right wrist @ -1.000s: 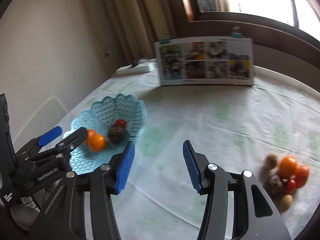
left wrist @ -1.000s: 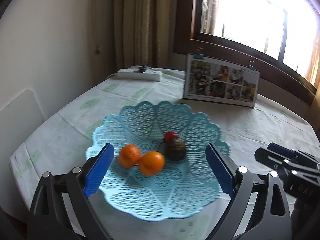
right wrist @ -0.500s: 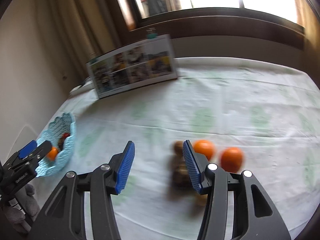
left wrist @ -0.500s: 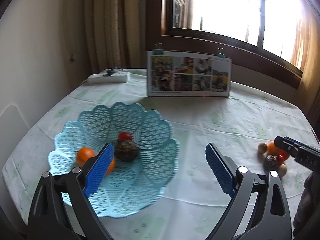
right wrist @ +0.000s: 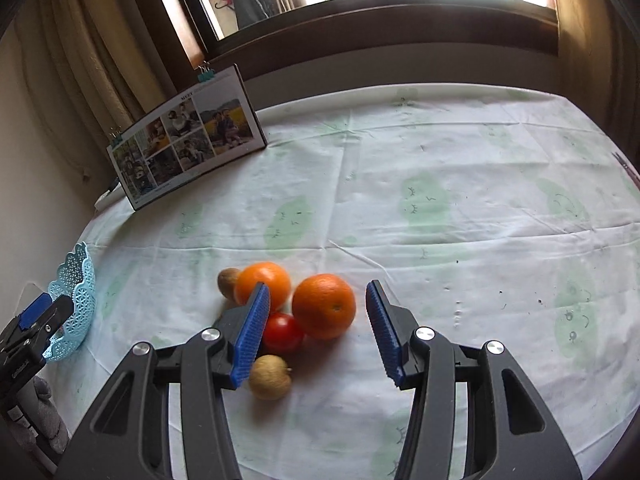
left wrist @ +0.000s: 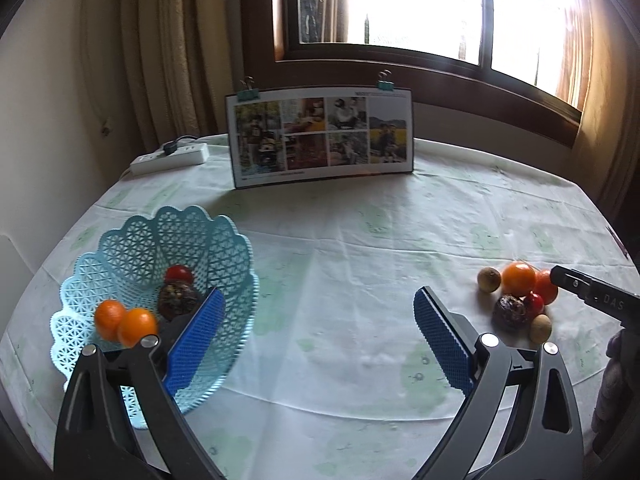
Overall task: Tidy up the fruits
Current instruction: 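Reach the right tool to the cluster and grasp a large orange, then grasp a dark brown round fruit with the left tool while the right tool holds the orange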
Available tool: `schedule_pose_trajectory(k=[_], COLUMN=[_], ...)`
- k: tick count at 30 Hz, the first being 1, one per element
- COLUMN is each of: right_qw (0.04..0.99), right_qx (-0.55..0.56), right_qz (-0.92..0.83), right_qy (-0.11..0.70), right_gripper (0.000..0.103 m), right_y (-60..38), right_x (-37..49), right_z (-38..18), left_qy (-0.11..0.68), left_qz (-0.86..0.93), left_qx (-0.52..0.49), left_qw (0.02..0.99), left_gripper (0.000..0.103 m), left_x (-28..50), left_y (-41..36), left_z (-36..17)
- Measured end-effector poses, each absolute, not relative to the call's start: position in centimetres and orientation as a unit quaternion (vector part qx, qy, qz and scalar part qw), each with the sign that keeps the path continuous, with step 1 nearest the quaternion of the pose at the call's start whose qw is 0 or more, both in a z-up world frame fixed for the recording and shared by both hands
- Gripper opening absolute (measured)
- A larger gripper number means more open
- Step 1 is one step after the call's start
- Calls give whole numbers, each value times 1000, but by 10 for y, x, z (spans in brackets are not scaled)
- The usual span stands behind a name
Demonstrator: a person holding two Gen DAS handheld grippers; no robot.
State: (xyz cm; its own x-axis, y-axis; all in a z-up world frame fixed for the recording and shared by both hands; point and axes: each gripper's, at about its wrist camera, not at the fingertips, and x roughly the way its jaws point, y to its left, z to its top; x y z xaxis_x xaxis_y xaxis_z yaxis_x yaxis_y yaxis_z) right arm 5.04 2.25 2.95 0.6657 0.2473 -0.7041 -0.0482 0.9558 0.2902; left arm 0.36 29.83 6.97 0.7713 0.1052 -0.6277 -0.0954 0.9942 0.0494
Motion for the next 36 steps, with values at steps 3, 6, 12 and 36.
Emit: schedule_pose_trajectory(k=[3, 6, 12, 36], right_qw=[899, 894, 886, 899], right_qx=[132, 138, 151, 153], right_qz=[84, 91, 102, 79], right_qy=[408, 416, 426, 402], right_gripper=[51, 51, 49, 39], right_y=[20, 21, 19, -16], right_x=[56, 63, 71, 42], right_z=[25, 20, 11, 21], left_qy=[337, 340, 348, 393], left_qz=[49, 45, 43, -99], left_qx=[12, 17, 21, 71], left_qw=[940, 939, 936, 911], left_gripper=[97, 97, 97, 82], left_x=[5, 6, 11, 38], left_y=[292, 287, 281, 186], left_z=[68, 66, 62, 21])
